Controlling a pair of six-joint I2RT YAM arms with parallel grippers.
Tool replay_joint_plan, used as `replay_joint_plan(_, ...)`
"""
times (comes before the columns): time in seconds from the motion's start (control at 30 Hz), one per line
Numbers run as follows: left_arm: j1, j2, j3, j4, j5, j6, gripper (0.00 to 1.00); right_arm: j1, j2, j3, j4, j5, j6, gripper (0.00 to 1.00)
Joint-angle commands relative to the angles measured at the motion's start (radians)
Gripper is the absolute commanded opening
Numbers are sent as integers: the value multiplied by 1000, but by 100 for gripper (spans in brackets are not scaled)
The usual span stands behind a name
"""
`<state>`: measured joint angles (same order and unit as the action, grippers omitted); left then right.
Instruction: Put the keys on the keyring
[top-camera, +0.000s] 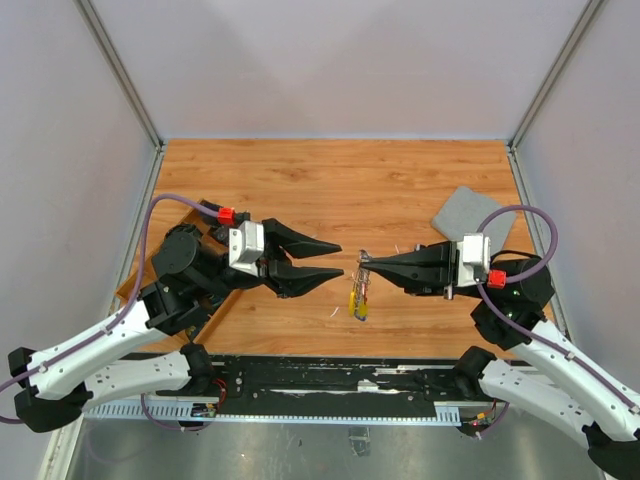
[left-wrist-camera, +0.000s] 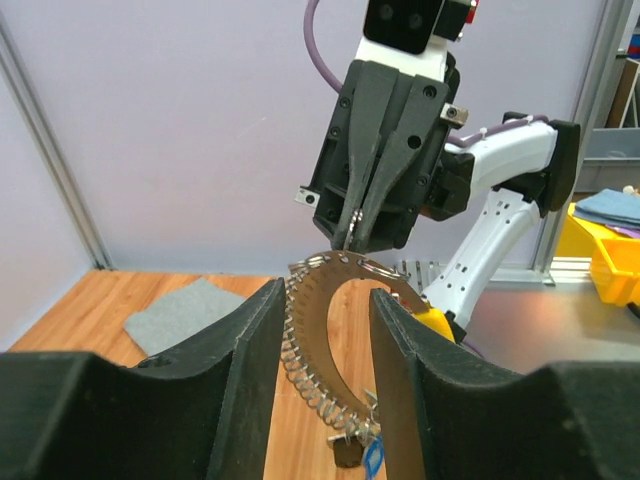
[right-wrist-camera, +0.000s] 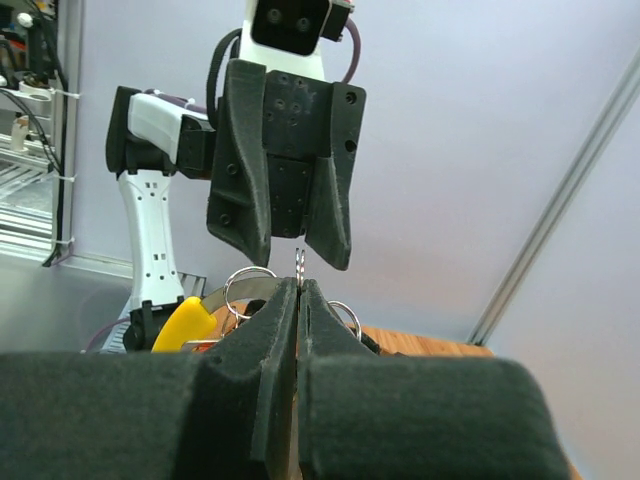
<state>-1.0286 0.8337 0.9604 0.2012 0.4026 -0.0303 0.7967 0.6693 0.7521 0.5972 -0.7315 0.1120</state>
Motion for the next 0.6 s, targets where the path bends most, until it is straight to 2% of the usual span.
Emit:
replay_joint_plan(0.0,5,-26,29,70,2,-12,45,17,-1,6,105,-73,21,1)
replay_joint_plan(0.47,4,-12,30,113,75,-29,54,23,44,57,56,-131,-5,1)
replay_joint_plan(0.57,4,-8,31,101,89,-18,49,24,44,60,51,-131,-14,1)
